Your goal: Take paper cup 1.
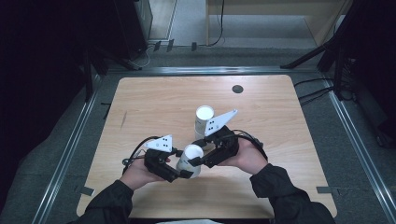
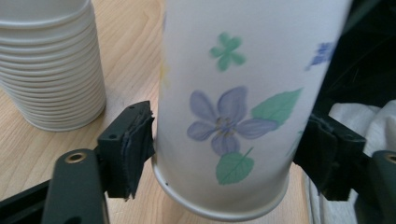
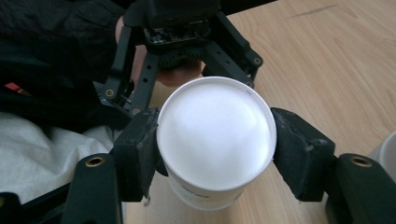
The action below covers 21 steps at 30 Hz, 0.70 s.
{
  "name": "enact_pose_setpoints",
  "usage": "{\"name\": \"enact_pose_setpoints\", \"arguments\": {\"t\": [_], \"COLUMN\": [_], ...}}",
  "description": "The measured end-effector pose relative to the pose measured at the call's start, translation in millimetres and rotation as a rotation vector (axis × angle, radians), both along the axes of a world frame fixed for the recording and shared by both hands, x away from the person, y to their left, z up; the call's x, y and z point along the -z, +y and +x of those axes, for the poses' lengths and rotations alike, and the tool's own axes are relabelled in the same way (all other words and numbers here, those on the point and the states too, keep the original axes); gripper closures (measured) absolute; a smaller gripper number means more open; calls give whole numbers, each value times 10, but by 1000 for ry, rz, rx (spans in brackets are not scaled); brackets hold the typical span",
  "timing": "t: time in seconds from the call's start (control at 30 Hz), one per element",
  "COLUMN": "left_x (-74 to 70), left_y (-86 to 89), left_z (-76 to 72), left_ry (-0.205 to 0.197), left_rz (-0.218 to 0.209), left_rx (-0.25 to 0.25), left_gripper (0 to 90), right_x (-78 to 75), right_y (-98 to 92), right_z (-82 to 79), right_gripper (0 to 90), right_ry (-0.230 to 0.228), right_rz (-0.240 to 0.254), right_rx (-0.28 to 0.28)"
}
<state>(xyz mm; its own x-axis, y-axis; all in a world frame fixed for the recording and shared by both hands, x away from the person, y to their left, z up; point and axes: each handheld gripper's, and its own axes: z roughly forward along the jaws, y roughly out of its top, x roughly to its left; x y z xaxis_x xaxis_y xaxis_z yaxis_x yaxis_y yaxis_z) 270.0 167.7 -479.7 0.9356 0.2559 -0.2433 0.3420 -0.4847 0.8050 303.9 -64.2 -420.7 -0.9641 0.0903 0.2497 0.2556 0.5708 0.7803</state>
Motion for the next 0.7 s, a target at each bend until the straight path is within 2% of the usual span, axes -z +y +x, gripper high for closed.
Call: {"name": "enact_pose_setpoints", "arguments": {"t": [0.03, 0.1, 0.27, 0.4, 0.53, 0.7], "left_x": [-5, -1, -36, -88, -137, -180], "left_y": [-4, -5, 46, 104, 112, 83], "left_z": [-5, 5, 30, 57, 84, 140], "left_ry": [-4, 11, 15, 13, 2, -7], "left_rz": [5, 13, 39, 63, 112, 185], "left_rx": [-2, -3, -4, 9, 22, 60], "left_gripper": [303, 300, 311, 312, 312, 311], "right_x": [3, 9, -17, -8, 45, 119], "right_y": [3, 2, -37, -90, -151, -191], "right_z": [1, 9, 10, 12, -22, -65], "right_gripper": [356, 353, 283, 278, 278, 289], "right_ry": [-10, -16, -34, -49, -73, -84], "right_rz": [-7, -7, 5, -5, -26, -49], "right_rx": [6, 5, 14, 12, 6, 30]}}
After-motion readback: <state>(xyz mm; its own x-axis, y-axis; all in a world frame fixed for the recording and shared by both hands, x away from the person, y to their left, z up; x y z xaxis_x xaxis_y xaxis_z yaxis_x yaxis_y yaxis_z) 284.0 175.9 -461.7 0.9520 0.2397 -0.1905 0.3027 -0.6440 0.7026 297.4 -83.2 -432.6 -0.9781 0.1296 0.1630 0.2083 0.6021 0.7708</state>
